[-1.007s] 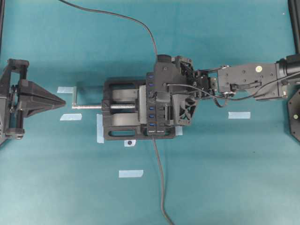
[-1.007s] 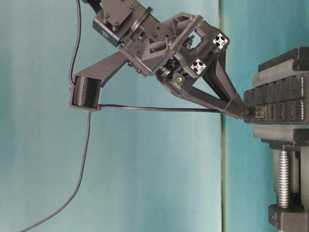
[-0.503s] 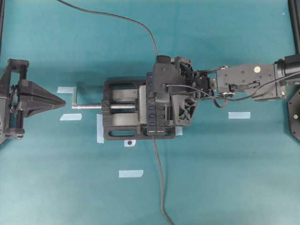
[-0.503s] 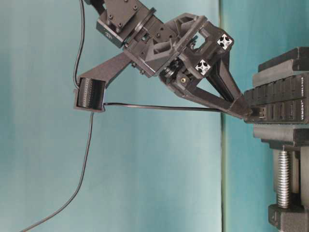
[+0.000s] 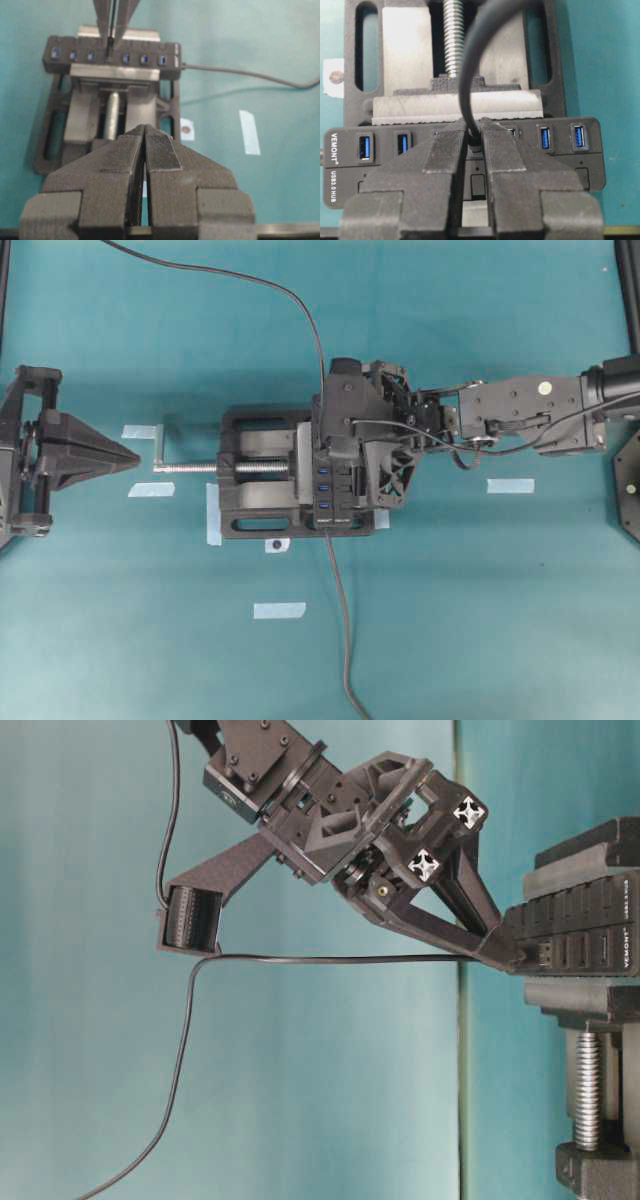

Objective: Insert the USB into the center port of the fixed hub
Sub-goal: 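Lower and push the plug into the center port with the right gripper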

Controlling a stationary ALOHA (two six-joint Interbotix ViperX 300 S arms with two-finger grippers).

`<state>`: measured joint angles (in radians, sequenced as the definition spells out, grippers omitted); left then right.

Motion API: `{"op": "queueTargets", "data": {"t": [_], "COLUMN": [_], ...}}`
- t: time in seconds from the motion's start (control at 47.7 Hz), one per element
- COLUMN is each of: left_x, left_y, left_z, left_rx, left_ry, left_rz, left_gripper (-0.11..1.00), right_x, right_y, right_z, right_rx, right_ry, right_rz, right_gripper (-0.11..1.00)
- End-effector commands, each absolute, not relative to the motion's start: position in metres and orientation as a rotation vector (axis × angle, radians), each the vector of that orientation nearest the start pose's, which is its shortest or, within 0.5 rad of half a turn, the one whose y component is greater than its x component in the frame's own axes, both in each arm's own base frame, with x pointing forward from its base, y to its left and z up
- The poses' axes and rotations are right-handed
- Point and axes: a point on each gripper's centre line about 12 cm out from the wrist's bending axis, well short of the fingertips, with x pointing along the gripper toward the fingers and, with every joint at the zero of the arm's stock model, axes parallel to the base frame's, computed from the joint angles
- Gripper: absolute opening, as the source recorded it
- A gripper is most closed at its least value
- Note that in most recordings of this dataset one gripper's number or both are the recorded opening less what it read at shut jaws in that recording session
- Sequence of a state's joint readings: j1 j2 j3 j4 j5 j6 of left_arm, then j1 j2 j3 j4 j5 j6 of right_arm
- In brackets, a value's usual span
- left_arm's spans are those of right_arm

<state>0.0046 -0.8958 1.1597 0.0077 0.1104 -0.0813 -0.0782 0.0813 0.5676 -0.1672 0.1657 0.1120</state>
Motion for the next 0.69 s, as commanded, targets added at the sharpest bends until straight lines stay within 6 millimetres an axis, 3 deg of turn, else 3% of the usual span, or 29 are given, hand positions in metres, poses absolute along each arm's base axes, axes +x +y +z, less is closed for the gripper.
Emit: {"op": "queueTargets", "data": {"t": [0.0,0.671], "left_x": [0.205,0.205], "left_y": [0.001,0.001], "left_z": [0.244,0.243], "left_rx": [-0.074,-0.077], "left_ry": [0.359,0.360], "left_rz": [0.020,0.021], "left_gripper": [0.00,0.00], "right_x": [0.406,0.399], "right_y": [-0.036,-0.036], "right_z": [0.162,0.150], "right_rx": [-0.017,-0.015], "right_ry": [0.790,0.831], "right_rz": [-0.087,-0.087], "right_gripper": [0.09,0.09]}}
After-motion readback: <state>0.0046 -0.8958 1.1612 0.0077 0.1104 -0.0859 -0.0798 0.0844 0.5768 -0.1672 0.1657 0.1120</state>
